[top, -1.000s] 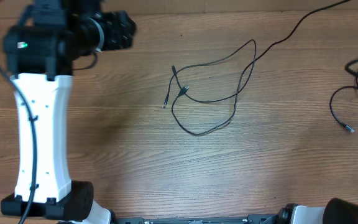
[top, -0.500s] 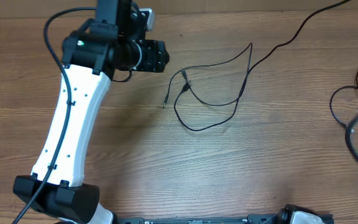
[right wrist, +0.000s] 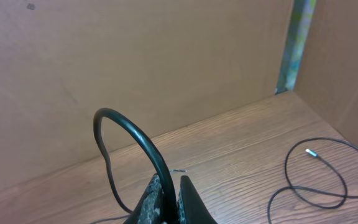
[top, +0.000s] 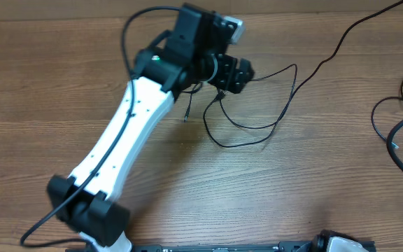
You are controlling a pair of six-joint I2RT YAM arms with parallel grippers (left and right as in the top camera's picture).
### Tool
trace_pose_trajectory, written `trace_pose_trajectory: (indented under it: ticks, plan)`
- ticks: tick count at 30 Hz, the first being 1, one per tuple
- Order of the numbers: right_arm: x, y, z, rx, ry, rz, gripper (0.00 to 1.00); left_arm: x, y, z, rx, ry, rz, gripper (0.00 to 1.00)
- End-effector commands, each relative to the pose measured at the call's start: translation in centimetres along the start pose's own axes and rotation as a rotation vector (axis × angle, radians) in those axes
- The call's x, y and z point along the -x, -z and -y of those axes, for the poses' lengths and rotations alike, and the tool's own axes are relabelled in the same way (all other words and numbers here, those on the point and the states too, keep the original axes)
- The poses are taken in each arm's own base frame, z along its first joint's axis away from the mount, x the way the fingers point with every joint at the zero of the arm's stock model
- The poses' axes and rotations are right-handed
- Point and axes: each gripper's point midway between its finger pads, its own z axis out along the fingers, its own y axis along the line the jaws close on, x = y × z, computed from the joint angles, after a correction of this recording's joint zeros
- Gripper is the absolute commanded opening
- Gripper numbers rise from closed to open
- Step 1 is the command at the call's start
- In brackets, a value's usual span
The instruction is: Untangle cables
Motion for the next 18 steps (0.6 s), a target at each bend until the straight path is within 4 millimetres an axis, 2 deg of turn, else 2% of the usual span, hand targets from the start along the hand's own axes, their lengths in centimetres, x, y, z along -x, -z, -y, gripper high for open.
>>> trace_pose_trajectory:
  ticks: [1, 5, 9, 13, 18]
  plan:
    - [0.1, 1.0, -1.1, 0.058, 0.008, 0.007, 0.04, -1.8, -3.8, 0.4, -0.123, 0.048, -0.083, 0.85]
    - [-0.4, 1.2, -2.4, 0.13, 0.008, -0.015, 0.04, -3.1, -7.6, 0.0, -0.212, 0.078, -0.134, 0.84]
    - [-1.1, 1.6, -3.6, 0.203, 0.031, -0.04, 0.04, -3.0, -10.4, 0.6, -0.345, 0.065, -0.116, 0.87]
    - [-1.9, 2.3, -4.6, 0.263, 0.026, -0.073, 0.04, -2.0, -12.4, 0.5, -0.405, 0.059, -0.062, 0.9]
    - [-3.2, 3.6, -6.2, 0.368, 0.025, -0.124, 0.04, -1.1, -13.3, 0.8, -0.453, 0.028, -0.013, 0.94]
